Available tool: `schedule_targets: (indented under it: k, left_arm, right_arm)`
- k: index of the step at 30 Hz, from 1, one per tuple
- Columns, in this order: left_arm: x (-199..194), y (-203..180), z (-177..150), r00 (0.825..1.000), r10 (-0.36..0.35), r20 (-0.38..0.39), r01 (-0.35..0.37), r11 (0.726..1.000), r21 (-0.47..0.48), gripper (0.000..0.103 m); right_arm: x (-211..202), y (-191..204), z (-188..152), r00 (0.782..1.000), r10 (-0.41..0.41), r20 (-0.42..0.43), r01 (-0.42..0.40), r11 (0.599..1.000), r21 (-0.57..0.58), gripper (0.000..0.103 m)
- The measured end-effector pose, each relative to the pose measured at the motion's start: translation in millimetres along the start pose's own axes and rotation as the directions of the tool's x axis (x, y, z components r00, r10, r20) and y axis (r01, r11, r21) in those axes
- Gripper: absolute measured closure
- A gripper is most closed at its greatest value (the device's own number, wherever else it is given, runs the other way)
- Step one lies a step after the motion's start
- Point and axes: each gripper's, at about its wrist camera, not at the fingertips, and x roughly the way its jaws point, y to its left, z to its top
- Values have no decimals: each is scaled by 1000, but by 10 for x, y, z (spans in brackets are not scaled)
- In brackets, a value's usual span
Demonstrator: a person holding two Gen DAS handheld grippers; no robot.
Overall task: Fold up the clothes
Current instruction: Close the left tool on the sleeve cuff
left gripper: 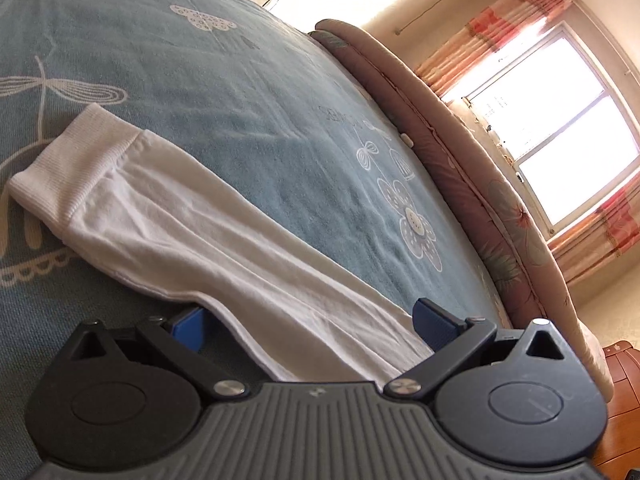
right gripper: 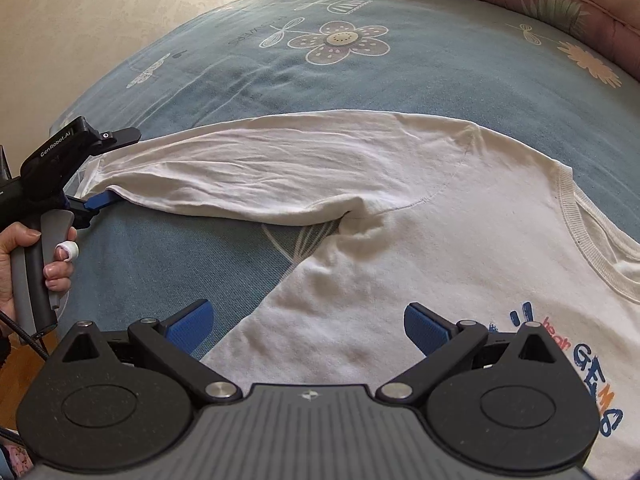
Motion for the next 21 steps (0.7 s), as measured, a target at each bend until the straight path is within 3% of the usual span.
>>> schedule_targets:
  k: [2, 8, 12, 16, 21]
  left_arm:
    - [-48, -2, -66, 1000, 2, 13, -2, 1000, -2, 1]
    - [134, -130, -30, 999, 20, 32, -23, 994, 111, 1]
    - [106, -29, 62, 999, 2, 36, -3, 999, 51, 1]
    - [-113, 104, 37, 992, 85, 94, -89, 995, 39, 1]
    - [-30, 161, 117, 990, 72, 121, -69, 997, -29, 1]
  right_arm:
    - [4, -6, 5, 1000, 2, 1, -2, 1000, 17, 0]
    - [33, 16, -1, 1000, 3, -3, -3, 1000, 15, 0]
    - [48, 15, -12, 1000, -1, -13, 1, 1000, 19, 0]
    - [21, -8, -6, 1000, -10, -16, 10, 1000, 14, 0]
    - [43, -57, -9, 1000, -22, -18, 22, 1000, 20, 0]
